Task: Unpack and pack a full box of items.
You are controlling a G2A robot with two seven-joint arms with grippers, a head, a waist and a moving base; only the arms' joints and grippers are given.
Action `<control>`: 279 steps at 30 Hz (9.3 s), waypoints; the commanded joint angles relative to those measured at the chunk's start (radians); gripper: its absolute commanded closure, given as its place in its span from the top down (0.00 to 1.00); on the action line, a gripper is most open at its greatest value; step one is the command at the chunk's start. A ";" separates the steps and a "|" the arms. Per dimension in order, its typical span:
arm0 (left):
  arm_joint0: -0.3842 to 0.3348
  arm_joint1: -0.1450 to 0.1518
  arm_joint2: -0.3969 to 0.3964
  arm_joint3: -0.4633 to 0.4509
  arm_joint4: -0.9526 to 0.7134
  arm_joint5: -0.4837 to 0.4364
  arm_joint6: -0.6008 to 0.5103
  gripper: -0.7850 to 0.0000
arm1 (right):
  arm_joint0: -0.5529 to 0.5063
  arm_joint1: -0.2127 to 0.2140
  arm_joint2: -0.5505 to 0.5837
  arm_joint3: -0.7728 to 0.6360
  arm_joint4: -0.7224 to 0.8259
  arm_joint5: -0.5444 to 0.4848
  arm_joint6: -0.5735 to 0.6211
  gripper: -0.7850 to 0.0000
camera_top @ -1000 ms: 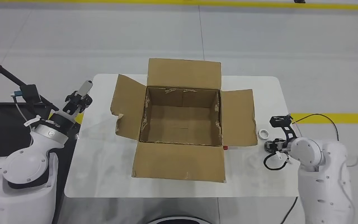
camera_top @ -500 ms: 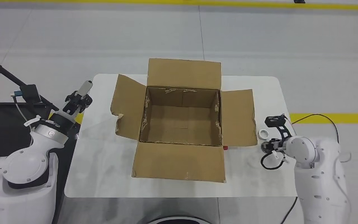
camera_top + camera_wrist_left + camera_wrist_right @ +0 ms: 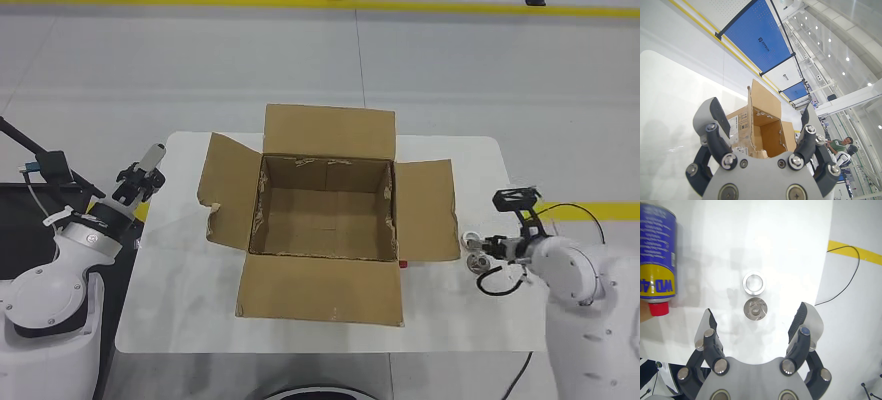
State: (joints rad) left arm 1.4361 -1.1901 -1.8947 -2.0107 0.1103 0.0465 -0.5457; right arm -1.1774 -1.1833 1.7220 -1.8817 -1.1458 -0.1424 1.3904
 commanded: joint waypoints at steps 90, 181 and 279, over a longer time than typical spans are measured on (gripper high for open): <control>0.011 0.003 0.022 -0.001 0.014 0.022 0.054 1.00 | -0.108 0.132 0.035 -0.051 0.241 0.056 -0.249 1.00; 0.011 0.003 0.022 -0.001 0.014 0.022 0.054 1.00 | 0.546 -0.003 -1.019 0.147 0.268 0.140 -0.411 0.00; 0.011 0.003 0.022 -0.001 0.014 0.022 0.054 1.00 | 0.003 0.033 -0.037 0.269 0.777 -0.216 -0.199 1.00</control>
State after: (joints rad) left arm 1.4471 -1.1875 -1.8730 -2.0119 0.1246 0.0685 -0.4916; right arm -1.1664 -1.1518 1.6809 -1.5942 -0.3974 -0.3529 1.1969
